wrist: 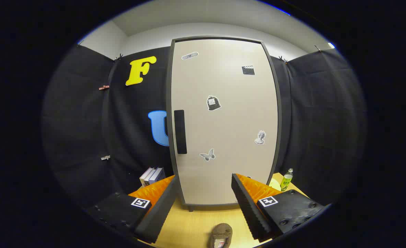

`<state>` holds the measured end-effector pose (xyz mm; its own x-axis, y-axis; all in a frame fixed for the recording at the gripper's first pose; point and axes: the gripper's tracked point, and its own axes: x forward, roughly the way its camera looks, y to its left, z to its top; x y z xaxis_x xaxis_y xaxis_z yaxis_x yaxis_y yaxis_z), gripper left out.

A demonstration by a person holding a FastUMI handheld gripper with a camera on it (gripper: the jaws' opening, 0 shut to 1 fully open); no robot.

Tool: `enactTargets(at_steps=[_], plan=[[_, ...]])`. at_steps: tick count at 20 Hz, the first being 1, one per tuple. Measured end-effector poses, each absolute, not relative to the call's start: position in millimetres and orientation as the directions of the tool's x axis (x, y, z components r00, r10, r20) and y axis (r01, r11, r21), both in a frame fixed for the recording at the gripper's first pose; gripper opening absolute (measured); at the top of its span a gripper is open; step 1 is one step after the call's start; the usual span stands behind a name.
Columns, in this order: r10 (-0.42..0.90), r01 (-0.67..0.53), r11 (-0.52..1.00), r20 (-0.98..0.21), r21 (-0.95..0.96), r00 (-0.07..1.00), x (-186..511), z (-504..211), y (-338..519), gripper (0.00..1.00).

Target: Open the shoe cabinet door, grab the shoes and put them into the shoe cabinet, then close the shoe cabinet door.

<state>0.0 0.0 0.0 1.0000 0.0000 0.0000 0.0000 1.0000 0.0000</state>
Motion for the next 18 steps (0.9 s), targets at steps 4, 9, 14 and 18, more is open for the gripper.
enactTargets(at_steps=[4,9,14,18], plan=[[0.006,-0.006,1.0,-0.004,-0.028,1.0,4,1,6,0.98],[0.029,-0.029,0.999,0.017,-0.03,0.999,13,8,17,0.98],[0.043,-0.043,0.999,0.008,-0.032,0.999,26,7,25,0.98],[0.036,-0.036,0.999,-0.002,-0.039,0.999,42,5,29,0.98]])
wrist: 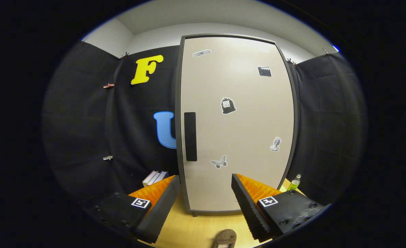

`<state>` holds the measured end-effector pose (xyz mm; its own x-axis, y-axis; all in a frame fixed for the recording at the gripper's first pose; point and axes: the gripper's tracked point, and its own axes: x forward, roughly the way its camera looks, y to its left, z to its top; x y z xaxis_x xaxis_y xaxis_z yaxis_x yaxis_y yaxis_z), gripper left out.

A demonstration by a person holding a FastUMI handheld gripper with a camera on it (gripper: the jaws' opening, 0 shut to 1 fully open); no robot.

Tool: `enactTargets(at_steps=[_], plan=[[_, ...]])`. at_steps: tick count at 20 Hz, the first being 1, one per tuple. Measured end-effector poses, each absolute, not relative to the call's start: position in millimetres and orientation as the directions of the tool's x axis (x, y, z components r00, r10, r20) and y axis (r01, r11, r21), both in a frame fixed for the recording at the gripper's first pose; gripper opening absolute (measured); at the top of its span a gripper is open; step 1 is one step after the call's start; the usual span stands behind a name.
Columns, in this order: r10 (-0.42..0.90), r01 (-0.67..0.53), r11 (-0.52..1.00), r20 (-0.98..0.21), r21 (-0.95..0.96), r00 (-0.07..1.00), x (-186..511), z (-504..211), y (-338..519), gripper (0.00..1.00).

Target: Open the shoe cabinet door, grab the shoes and put them into the shoe cabinet, then close the shoe cabinet door.

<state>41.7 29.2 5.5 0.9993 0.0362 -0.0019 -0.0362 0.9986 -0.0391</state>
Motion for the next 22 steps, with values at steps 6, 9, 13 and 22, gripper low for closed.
enactTargets(at_steps=[6,9,13,22], plan=[[0.062,-0.061,0.998,0.02,-0.03,0.998,89,20,52,0.98],[0.073,-0.072,0.997,0.023,-0.041,0.997,115,27,66,0.98],[0.063,-0.06,0.997,0.051,-0.052,0.997,150,38,74,0.98],[0.014,-0.012,0.999,0.047,-0.047,0.999,192,46,73,0.74]])
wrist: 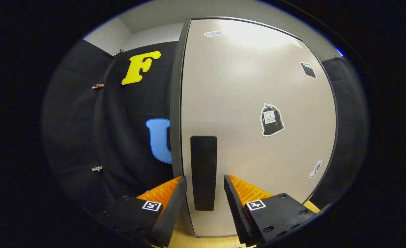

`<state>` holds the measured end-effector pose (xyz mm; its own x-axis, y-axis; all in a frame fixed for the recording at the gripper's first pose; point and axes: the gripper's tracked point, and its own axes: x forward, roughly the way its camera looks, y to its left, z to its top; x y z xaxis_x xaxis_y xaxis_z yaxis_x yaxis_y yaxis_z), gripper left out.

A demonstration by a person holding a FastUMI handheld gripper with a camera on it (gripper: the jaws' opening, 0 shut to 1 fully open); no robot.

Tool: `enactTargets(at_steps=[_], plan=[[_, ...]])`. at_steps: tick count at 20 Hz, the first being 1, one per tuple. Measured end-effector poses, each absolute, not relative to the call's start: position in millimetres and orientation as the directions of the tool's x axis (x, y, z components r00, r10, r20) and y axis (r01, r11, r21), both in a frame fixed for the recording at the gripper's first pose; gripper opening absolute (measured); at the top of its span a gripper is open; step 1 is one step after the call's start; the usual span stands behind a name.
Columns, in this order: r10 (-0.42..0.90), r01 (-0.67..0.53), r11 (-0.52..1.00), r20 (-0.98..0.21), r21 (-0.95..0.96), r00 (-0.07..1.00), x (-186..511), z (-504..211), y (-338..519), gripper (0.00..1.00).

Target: Open the shoe cabinet door, grab the shoes and put them into the shoe cabinet, then close the shoe cabinet door.

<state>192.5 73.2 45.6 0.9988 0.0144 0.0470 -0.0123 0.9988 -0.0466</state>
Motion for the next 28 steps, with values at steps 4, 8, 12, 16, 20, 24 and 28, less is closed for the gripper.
enactTargets(at_steps=[4,8,12,16,20,24,28], plan=[[-0.01,0.014,0.998,0.064,-0.063,0.998,198,47,74,0.41],[-0.005,0.008,0.996,0.042,-0.089,0.999,193,45,74,0.31],[0.028,-0.024,0.997,0.049,-0.073,0.998,180,46,74,0.31],[0.073,-0.068,0.994,0.054,-0.083,0.996,140,44,67,0.31],[0.115,-0.111,0.991,0.047,-0.081,0.992,92,44,52,0.31],[0.15,-0.147,0.985,0.029,-0.087,0.988,53,43,29,0.31],[0.172,-0.169,0.981,0.027,-0.09,0.985,20,43,-2,0.31]])
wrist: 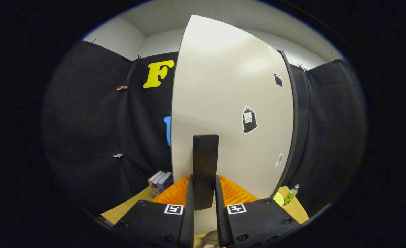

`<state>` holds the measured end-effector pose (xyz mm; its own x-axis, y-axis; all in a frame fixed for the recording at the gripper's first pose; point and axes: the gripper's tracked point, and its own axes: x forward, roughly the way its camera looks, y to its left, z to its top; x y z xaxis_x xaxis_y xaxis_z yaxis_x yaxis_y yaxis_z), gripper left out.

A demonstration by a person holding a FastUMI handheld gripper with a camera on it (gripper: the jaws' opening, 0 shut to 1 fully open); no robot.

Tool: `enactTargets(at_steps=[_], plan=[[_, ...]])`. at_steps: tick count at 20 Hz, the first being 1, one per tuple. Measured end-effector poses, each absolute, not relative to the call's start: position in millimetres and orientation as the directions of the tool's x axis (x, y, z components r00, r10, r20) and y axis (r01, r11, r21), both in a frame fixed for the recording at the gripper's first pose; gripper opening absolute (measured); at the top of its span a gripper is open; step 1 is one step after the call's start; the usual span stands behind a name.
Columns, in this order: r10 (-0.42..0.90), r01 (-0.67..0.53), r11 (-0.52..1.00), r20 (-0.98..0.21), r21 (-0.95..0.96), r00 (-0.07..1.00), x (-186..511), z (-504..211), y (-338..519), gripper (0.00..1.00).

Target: Open the shoe cabinet door, grab the shoes and put them into the shoe cabinet, then close the shoe cabinet door.

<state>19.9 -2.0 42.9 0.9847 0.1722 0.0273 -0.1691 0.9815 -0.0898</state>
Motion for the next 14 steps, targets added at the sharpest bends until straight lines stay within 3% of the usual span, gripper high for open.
enactTargets(at_steps=[6,14], plan=[[0.163,-0.159,0.984,0.049,-0.076,0.985,-22,44,-53,0.31],[0.025,-0.024,1.0,0.059,-0.009,0.998,-62,51,-126,0.3]])
